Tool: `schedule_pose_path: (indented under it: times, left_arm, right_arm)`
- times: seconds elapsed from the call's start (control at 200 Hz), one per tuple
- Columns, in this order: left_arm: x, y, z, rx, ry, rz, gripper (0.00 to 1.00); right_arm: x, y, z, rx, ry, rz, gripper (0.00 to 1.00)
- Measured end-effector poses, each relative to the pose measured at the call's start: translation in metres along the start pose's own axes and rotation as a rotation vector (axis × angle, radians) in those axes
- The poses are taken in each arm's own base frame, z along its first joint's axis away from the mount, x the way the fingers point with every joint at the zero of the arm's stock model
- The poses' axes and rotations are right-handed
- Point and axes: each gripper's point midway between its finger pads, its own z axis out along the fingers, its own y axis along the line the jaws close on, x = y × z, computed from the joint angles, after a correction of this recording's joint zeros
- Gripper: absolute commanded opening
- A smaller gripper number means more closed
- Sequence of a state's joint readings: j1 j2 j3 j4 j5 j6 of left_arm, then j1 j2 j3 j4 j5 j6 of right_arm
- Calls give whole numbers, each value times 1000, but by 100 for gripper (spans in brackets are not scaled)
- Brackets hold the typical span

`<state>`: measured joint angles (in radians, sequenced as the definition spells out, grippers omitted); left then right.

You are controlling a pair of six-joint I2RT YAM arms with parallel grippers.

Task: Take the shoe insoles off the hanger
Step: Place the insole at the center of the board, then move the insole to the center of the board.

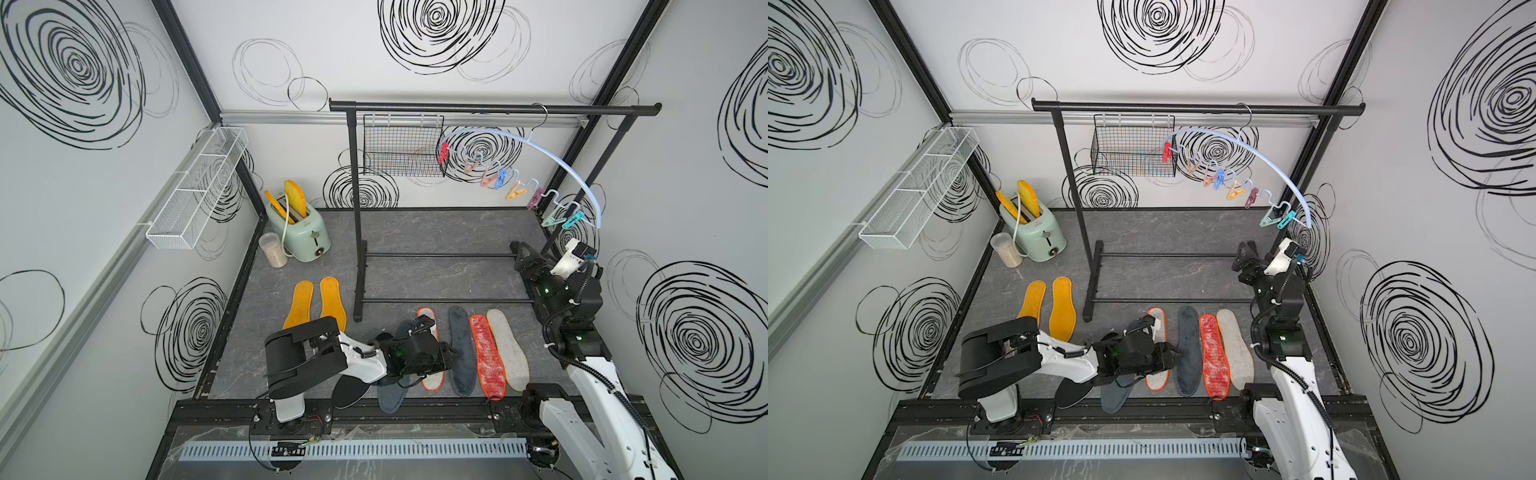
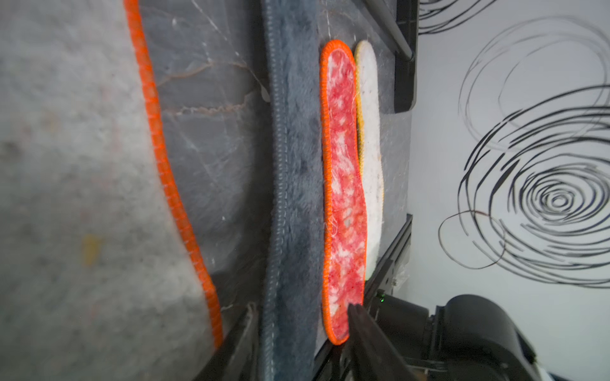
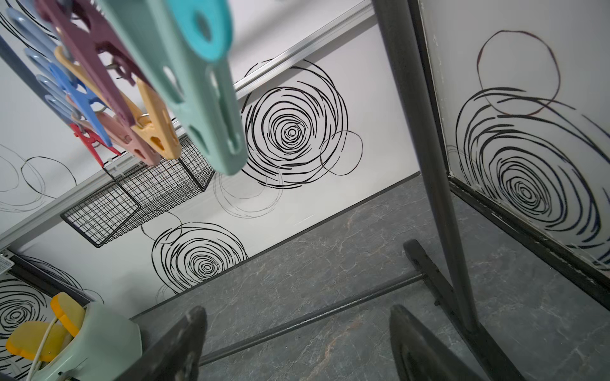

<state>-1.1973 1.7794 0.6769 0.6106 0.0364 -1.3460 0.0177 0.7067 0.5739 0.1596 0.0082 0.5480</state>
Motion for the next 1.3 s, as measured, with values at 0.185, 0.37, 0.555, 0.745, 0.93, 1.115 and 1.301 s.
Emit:
schedule_pose_path:
  times: [0.185,0.37,0.555,0.745,0.93,1.115,1.301]
  left_arm:
    - [-6,-10,-22,-22,-17,71,59]
    - [-18,-21,-53,-53,-66,162,59]
    - [-32,4,-84,-178,-108,254,57]
    - [-37,72,-107,-418,-110,321,57]
    - [-35,110,-124,-577,-111,381,58]
    - [-35,119,-128,-622,-125,414,57]
    - [-37,124,-120,-692,-129,463,57]
  right_arm:
    - [3,-2,0,4,6,0,87]
    - [8,-5,1,9,18,0,87]
    - [11,-5,0,8,24,0,87]
    - [18,-9,-1,15,36,0,87]
    - [26,-13,-2,25,54,0,87]
    - [30,-15,-2,26,64,1,87]
    - [31,-16,-2,26,67,1,87]
